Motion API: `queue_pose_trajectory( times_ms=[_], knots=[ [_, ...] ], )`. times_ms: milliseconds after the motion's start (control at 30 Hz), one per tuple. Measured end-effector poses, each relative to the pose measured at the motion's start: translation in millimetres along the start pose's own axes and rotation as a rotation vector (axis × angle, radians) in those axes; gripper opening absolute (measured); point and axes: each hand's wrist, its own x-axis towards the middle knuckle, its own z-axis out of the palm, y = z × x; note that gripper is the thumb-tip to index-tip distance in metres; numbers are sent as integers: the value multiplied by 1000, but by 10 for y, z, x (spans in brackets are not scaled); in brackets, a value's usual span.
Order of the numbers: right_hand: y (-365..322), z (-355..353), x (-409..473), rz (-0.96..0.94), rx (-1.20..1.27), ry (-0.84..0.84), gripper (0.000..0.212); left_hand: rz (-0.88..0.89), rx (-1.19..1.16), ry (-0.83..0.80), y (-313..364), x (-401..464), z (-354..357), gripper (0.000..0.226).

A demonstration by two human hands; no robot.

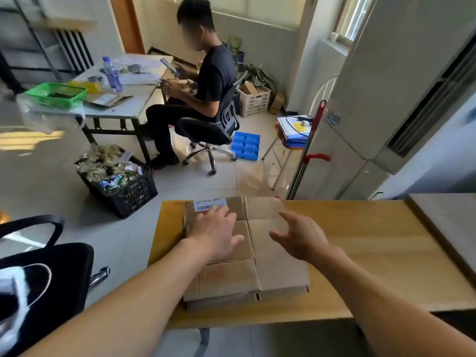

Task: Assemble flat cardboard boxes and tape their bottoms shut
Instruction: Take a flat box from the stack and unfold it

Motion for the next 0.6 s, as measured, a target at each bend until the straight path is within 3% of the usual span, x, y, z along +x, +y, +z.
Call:
queue_pose_trajectory(
  times_ms=[200, 400, 600],
  knots=[
    [114, 233, 80, -15, -26, -191, 80, -131, -4, -25, -104, -93, 291, 66],
    [258, 492, 104, -54, -107, -325, 92, -244, -113, -200, -115, -225, 688, 106],
    [341, 681, 60, -32, -112, -379, 97, -307, -100, -310, -157, -328, 1022, 122]
  ],
)
